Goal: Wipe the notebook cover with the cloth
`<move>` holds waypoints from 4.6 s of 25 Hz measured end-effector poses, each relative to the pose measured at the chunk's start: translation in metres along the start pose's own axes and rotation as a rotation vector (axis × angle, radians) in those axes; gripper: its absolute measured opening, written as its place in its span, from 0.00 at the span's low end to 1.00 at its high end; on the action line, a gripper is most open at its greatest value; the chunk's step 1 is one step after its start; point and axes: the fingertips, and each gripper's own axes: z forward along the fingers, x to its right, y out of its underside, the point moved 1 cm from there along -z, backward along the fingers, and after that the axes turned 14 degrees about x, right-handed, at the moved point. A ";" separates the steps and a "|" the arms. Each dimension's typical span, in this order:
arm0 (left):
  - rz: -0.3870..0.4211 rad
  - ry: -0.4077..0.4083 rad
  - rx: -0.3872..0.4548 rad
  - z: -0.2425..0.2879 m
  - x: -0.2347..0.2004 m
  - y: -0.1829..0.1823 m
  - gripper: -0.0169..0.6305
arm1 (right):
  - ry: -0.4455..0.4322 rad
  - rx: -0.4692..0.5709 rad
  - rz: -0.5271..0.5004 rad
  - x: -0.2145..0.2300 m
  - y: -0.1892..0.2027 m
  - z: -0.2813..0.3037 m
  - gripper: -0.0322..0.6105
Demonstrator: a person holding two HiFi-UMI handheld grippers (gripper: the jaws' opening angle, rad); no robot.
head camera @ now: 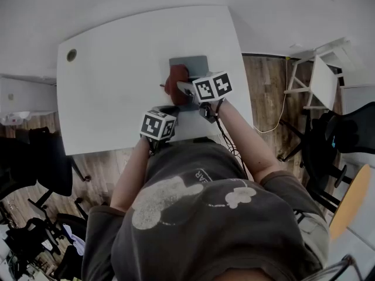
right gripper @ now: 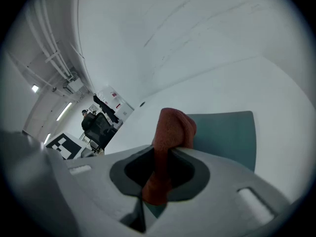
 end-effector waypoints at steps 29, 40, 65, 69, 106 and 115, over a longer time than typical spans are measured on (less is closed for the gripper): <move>-0.008 -0.024 0.026 -0.003 -0.003 -0.004 0.02 | 0.223 0.027 -0.003 0.088 0.010 -0.070 0.15; -0.006 -0.015 0.030 -0.004 -0.002 -0.003 0.02 | 0.298 0.089 0.040 0.103 0.007 -0.098 0.15; -0.059 -0.069 0.062 -0.038 -0.029 0.003 0.02 | -0.086 0.028 0.022 -0.053 0.017 -0.043 0.15; -0.069 -0.073 0.049 -0.039 -0.031 0.006 0.02 | -0.067 -0.037 0.083 -0.045 0.043 -0.022 0.15; 0.020 0.019 -0.020 -0.006 -0.006 -0.004 0.02 | 0.178 0.078 0.145 0.061 0.044 -0.095 0.15; 0.022 0.031 -0.023 -0.005 -0.005 -0.004 0.02 | 0.270 0.117 0.148 0.076 0.046 -0.117 0.15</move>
